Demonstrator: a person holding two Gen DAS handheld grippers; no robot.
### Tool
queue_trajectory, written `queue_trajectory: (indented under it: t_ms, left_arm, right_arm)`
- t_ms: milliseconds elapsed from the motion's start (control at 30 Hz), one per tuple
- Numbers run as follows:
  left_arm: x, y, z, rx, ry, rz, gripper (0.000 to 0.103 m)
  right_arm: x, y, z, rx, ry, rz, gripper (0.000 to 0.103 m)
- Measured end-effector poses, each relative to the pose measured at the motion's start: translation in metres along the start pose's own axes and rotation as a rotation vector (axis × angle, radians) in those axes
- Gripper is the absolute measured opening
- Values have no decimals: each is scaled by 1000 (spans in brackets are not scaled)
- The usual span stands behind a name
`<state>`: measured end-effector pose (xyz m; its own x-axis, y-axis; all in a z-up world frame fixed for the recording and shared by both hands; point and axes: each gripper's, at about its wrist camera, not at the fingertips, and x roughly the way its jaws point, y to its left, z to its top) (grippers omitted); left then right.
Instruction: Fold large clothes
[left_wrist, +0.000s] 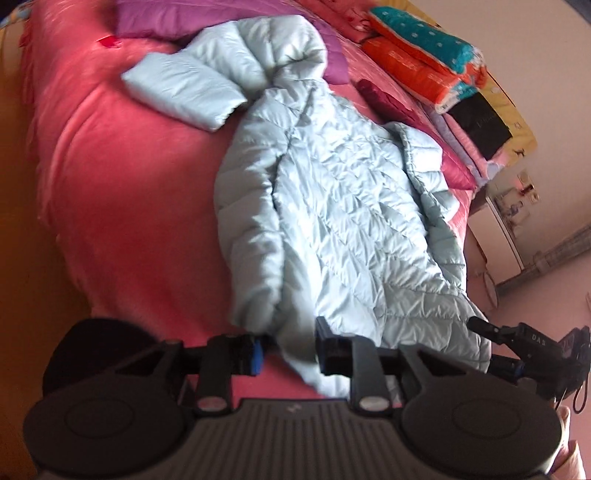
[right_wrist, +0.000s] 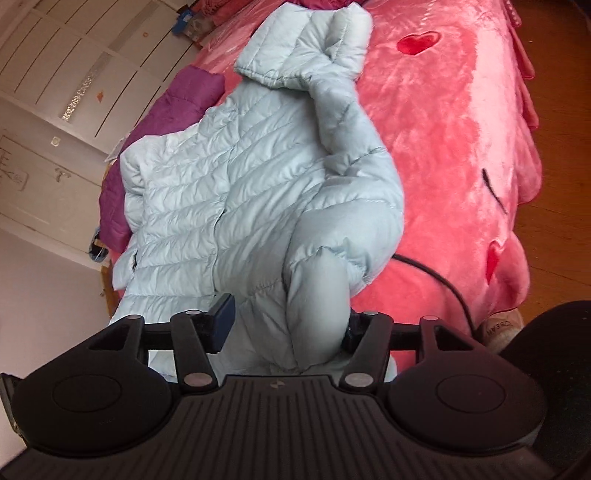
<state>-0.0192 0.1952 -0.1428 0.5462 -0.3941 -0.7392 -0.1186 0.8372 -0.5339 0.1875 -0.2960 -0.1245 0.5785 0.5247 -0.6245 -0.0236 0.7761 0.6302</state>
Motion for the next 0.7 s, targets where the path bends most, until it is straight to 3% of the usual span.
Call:
queue_trajectory:
  t_ms: [33, 67, 167, 333, 500, 600, 700]
  left_arm:
    - [-10, 2, -3, -9, -9, 8, 45]
    - [-17, 2, -4, -3, -29, 16, 49]
    - [-39, -3, -1, 38, -95, 46, 54]
    - [-37, -31, 14, 139, -174, 27, 64]
    - [-4, -72, 25, 252, -197, 10, 66]
    - [20, -95, 26, 350, -223, 20, 72]
    - [50, -108, 24, 409, -201, 35, 72]
  right_arm:
    - [-9, -1, 2, -14, -44, -48, 95]
    - [-16, -3, 4, -26, -81, -84, 100]
    - [-29, -3, 9, -49, -169, -113, 102]
    - [-20, 32, 11, -200, -258, -20, 101]
    - [23, 58, 11, -334, -209, 29, 100]
    - [49, 61, 8, -404, -153, -44, 96]
    - [62, 53, 7, -441, -92, -129, 92]
